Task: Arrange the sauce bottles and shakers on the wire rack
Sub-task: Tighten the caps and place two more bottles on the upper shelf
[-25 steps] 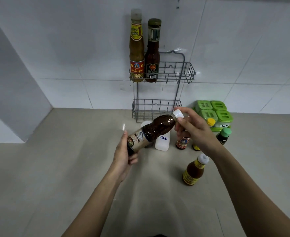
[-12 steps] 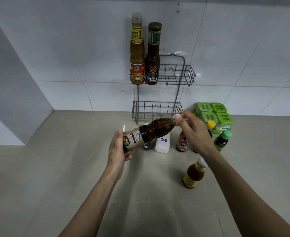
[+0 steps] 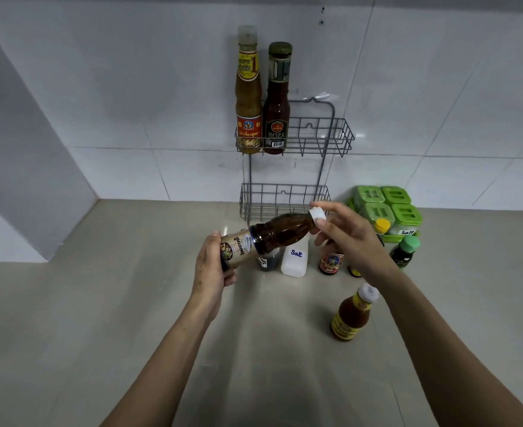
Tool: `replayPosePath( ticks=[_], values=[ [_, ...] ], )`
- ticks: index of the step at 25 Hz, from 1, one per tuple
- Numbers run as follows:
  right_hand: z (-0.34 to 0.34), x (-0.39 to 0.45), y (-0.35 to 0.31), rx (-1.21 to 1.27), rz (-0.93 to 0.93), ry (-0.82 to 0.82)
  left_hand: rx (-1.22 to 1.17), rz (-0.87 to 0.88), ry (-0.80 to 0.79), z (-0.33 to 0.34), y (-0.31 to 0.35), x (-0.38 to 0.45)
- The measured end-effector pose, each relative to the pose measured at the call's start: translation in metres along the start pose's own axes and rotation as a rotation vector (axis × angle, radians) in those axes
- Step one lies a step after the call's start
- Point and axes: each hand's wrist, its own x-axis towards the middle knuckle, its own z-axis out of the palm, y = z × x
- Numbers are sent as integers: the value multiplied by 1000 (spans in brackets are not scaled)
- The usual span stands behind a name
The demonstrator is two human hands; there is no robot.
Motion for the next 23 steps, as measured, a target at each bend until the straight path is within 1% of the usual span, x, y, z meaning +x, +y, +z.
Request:
replayPosePath(
  ticks=[1, 3, 7, 11, 13, 14, 15, 17, 19, 21, 22, 23],
  values=[
    [-2, 1, 1, 3, -16, -49, -20, -6, 6, -1, 0, 1],
    [-2, 3, 0, -43, -45, -69, -31, -9, 7, -2, 0, 2],
    [6, 10, -1, -169, -61, 12, -44, 21, 3, -1, -1, -1],
    [13, 13, -5, -287, 12, 129, -30, 64, 10, 1, 0, -3],
    [13, 15, -6, -352, 52, 145, -19, 85, 15, 2, 0, -5],
    [14, 17, -6, -339, 81, 140, -12, 95, 25, 1, 0, -6],
    [14, 17, -5, -276, 107, 136, -8, 102, 36, 1, -1, -6],
    [16, 16, -3, -14, 155, 156, -21, 96, 56, 2, -1, -5],
    [22, 14, -6, 211, 210, 150, -106, 73, 60, 8, 2, -4],
    [32, 15, -9, 265, 233, 86, -205, 59, 48, 19, 7, -2],
    [37, 18, -11, 269, 222, 75, -219, 64, 32, 25, 9, 1],
    [42, 22, -13, 289, 205, 99, -215, 82, 13, 30, 12, 5]
  ],
)
